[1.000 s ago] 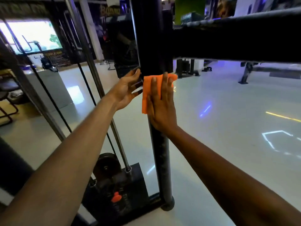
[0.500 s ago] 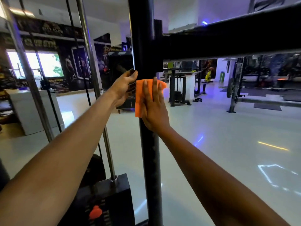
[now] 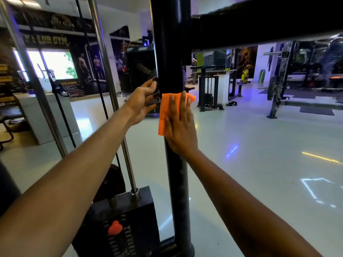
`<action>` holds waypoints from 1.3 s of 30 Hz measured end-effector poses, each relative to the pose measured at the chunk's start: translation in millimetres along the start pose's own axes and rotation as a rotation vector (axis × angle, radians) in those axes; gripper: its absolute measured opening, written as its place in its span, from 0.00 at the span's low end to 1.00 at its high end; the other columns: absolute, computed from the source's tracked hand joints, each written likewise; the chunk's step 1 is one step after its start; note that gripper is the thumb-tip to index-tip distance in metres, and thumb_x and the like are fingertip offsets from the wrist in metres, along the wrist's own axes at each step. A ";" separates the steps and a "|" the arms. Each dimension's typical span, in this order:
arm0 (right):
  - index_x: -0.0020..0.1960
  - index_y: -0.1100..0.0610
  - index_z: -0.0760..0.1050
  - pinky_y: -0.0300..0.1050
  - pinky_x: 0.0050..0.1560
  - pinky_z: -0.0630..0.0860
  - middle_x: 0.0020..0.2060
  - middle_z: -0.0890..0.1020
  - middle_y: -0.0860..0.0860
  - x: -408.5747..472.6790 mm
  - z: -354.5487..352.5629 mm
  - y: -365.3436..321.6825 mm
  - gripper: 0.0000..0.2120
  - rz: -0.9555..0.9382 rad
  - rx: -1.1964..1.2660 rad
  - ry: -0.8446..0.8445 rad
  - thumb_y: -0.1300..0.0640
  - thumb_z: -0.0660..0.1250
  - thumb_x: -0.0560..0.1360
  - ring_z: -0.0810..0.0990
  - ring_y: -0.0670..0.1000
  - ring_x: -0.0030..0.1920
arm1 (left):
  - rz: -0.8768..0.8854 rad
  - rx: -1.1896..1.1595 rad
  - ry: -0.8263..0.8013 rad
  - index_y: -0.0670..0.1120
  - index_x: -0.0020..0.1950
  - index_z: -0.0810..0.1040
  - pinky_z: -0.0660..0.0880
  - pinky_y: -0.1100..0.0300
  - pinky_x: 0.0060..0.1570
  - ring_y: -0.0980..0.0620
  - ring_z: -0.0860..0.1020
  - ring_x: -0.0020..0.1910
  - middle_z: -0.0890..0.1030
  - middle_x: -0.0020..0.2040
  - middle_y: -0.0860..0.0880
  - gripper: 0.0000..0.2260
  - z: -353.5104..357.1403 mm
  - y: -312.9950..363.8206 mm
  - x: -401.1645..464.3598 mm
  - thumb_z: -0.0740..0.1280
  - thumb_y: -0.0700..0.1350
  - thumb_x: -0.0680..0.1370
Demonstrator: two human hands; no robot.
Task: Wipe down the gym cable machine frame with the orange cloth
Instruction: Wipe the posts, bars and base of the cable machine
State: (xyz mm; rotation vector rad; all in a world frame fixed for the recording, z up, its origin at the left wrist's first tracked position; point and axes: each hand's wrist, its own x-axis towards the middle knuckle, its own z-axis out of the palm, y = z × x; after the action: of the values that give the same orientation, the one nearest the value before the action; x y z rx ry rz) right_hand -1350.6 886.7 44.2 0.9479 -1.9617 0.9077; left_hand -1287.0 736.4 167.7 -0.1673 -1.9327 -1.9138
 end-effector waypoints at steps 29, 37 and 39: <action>0.89 0.49 0.41 0.71 0.77 0.70 0.87 0.35 0.48 -5.3 2.2 7.0 0.36 0.057 0.084 -0.005 0.36 0.49 0.89 0.43 0.57 0.88 | -0.037 0.019 -0.046 0.56 0.78 0.75 0.74 0.39 0.73 0.45 0.81 0.70 0.83 0.70 0.48 0.17 -10.0 -42.5 -3.3 0.56 0.51 0.90; 0.89 0.51 0.39 0.73 0.78 0.67 0.87 0.35 0.52 -49.6 24.4 9.6 0.38 0.120 0.091 -0.038 0.33 0.45 0.87 0.40 0.60 0.88 | -0.096 0.045 -0.037 0.57 0.80 0.72 0.75 0.41 0.71 0.46 0.78 0.73 0.81 0.73 0.51 0.19 -9.6 -76.9 -22.7 0.56 0.50 0.90; 0.89 0.54 0.43 0.72 0.80 0.64 0.87 0.36 0.54 -44.3 27.7 9.6 0.38 0.131 0.090 -0.011 0.34 0.46 0.88 0.40 0.60 0.88 | -0.096 0.054 -0.021 0.56 0.80 0.72 0.76 0.43 0.69 0.47 0.77 0.72 0.80 0.73 0.51 0.18 -4.7 -85.4 -25.8 0.57 0.51 0.90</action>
State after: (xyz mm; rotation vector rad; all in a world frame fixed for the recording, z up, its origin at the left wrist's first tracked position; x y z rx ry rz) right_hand -1348.3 881.5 -8.7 0.8833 -2.0256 1.0743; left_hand -1294.0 732.9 78.7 -0.0802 -2.0385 -1.9249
